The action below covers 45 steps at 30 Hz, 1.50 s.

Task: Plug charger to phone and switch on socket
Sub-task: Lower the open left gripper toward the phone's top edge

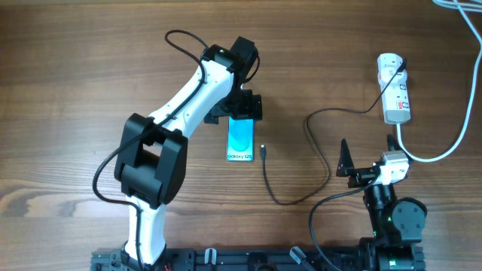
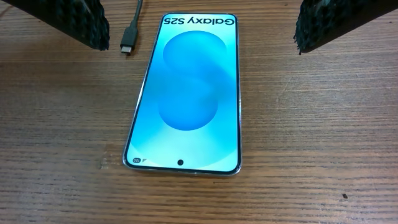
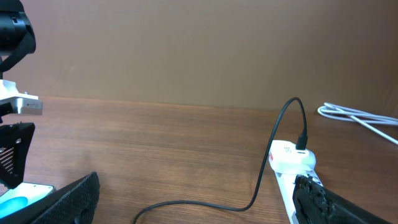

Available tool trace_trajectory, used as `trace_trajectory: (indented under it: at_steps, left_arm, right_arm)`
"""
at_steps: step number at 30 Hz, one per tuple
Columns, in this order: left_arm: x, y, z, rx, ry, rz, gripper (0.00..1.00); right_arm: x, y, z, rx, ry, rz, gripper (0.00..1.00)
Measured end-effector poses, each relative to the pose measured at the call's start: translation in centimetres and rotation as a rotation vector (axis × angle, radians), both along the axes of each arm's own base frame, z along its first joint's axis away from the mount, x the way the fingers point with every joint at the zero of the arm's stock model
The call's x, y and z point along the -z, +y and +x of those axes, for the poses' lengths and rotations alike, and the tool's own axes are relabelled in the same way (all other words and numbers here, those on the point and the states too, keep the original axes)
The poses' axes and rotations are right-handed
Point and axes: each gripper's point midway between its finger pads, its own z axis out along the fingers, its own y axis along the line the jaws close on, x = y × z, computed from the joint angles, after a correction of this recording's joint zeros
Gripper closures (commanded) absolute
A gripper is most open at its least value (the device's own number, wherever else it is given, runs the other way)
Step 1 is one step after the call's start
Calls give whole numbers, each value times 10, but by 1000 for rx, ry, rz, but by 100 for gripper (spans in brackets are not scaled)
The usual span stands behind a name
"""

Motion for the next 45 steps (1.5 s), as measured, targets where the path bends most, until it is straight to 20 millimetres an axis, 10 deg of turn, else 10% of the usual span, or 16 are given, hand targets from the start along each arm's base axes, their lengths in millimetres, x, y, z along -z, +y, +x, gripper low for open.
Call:
trace_trajectory:
  at_steps: [45]
  left_arm:
    - [0,-2,4,0,-16,-9,0]
  right_arm:
    - [0,0,0,0,0,0,0]
